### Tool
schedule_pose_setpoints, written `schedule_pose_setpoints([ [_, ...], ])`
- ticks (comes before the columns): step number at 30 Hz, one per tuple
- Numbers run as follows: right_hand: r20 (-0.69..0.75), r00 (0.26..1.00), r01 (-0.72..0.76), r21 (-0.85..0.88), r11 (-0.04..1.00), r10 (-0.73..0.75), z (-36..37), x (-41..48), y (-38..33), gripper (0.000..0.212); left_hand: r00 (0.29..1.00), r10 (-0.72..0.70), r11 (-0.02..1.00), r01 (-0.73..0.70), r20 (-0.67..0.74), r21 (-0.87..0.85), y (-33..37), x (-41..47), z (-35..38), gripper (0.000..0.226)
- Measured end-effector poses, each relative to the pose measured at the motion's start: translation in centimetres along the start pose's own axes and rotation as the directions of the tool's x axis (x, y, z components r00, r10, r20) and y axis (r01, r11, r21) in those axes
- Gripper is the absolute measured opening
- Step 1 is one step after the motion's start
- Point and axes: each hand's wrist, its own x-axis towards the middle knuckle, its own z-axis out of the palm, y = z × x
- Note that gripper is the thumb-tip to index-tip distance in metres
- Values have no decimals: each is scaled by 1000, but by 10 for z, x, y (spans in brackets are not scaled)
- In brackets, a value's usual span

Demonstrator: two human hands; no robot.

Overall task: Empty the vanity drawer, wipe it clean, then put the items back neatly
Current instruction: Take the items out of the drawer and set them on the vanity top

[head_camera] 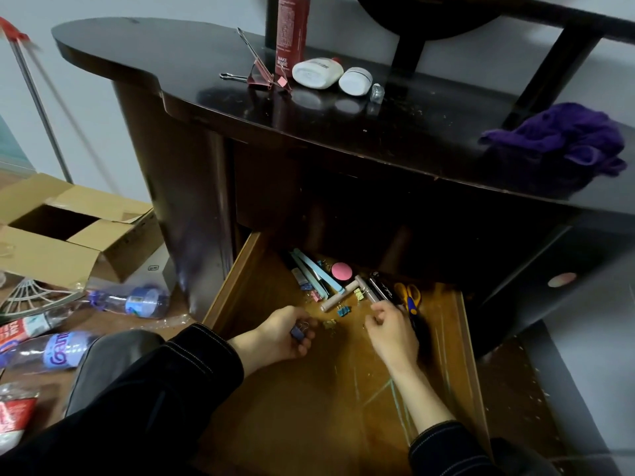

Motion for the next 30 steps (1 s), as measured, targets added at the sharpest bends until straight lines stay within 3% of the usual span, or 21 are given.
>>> schedule_pose_setpoints([
  [4,55,998,48,-134,990,-41,4,8,18,34,1000,2,1000,-1,13,-19,0,-2,3,21],
  [14,-19,997,64,-211,975,-69,2,7,16,6,999,17,1000,-18,31,26,-1,2,0,26],
  [17,-6,997,79,23,997,-79,-1,4,4,7,999,20,1000,-21,36,20,-1,1,1,26],
  [19,71,988,106,301,948,-133,-1,-4,-13,6,999,13,1000,-13,35,-1,1,1,1,26],
  [21,175,963,100,472,876,-204,2,-18,-33,8,999,-10,999,12,45,-43,1,1,2,24],
  [27,308,886,181,461,869,-347,19,-39,-50,7,988,-69,991,84,139,-104,-1,3,0,20],
  [30,257,911,168,485,858,-324,13,-33,-45,7,993,-60,994,69,104,-85,-1,5,-4,21],
])
